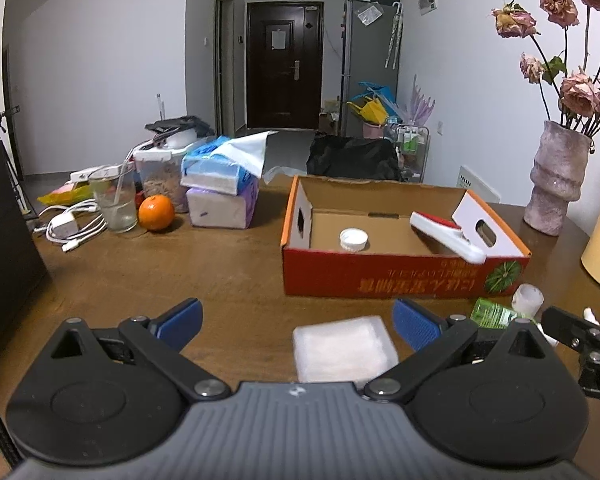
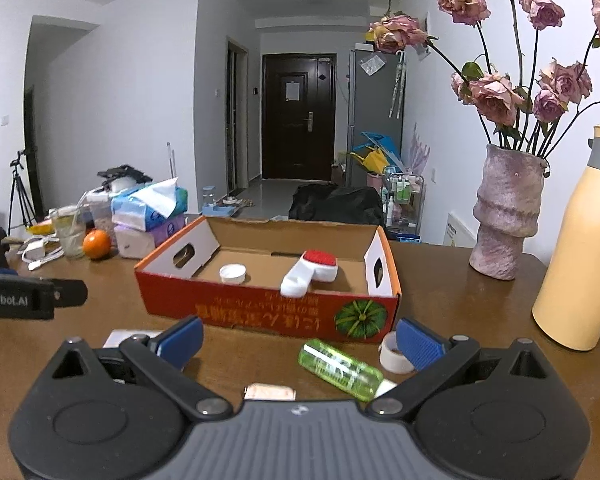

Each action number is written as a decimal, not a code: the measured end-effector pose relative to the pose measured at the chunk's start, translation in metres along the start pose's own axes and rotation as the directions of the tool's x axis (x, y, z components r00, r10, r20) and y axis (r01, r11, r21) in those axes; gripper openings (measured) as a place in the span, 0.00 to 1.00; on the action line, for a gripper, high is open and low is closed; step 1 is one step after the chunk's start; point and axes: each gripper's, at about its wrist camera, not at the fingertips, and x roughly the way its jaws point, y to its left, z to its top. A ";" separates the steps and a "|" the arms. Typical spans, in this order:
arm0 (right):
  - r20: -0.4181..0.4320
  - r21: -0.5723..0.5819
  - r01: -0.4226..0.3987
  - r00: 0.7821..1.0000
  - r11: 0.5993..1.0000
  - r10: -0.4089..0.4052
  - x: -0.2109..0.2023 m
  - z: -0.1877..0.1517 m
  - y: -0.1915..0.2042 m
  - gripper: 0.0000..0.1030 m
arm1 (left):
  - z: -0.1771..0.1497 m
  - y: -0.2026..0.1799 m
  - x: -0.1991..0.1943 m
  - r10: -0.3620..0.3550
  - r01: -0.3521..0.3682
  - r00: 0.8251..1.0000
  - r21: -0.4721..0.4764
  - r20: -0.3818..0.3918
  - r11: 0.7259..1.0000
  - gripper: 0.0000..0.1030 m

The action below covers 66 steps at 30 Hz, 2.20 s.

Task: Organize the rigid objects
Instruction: 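Withdraw both grippers from the box back over the table, then lower the right gripper onto the purple cap and close it, then lift the purple cap with the right gripper while the left gripper grasps the white plug adapter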

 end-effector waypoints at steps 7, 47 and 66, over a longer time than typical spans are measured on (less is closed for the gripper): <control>-0.020 -0.024 -0.001 1.000 1.000 0.001 -0.018 -0.026 0.006 1.00 | -0.020 0.012 -0.014 0.015 -0.015 1.000 -0.003 -0.019 1.000 1.00; -0.240 -0.058 -0.115 0.966 0.992 0.098 -0.011 -0.107 0.023 0.51 | -0.089 0.025 -0.025 -0.012 0.016 0.993 0.039 -0.120 0.999 1.00; -0.167 -0.041 -0.109 0.981 0.993 0.100 -0.021 -0.099 0.003 0.51 | -0.079 -0.006 -0.020 -0.044 0.050 0.993 0.055 -0.108 0.997 1.00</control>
